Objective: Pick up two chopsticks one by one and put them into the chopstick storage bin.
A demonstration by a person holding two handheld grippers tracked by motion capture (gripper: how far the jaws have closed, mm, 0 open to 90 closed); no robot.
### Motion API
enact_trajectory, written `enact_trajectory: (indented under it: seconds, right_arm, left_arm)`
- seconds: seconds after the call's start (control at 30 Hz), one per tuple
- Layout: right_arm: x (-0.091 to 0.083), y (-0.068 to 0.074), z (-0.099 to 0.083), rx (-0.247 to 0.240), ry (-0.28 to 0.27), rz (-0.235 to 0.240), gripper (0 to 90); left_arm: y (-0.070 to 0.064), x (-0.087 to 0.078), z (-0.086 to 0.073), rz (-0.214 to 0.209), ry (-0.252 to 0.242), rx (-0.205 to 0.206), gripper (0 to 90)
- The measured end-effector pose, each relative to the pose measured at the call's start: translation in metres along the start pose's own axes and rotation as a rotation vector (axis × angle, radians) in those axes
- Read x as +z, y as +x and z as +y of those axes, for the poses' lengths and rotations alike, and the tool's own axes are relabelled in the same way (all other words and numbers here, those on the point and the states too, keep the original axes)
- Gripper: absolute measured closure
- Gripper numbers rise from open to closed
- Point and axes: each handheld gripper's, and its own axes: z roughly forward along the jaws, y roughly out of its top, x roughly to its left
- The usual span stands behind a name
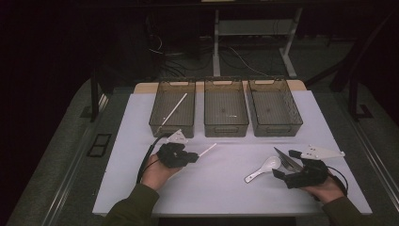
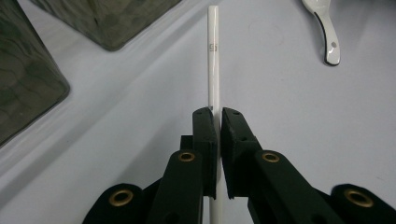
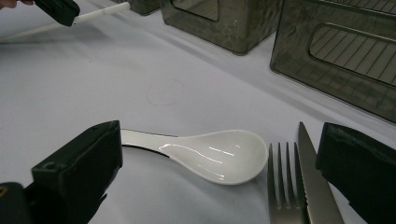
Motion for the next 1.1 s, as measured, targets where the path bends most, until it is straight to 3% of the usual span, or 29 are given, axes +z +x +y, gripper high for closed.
enact_trajectory:
  seconds: [0.53, 1.1]
  right_arm:
    - [0.000, 0.000, 0.000, 0.003, 0.000, -0.001, 0.6]
    - [0.000, 0.000, -0.001, 0.011, -0.001, 0.004, 0.7]
  left_arm:
    - [0.004, -0.014, 0.010, -0.001, -0.033, -0.006, 84.6]
    - [0.016, -0.032, 0.045, 0.007, -0.076, 0.014, 84.6]
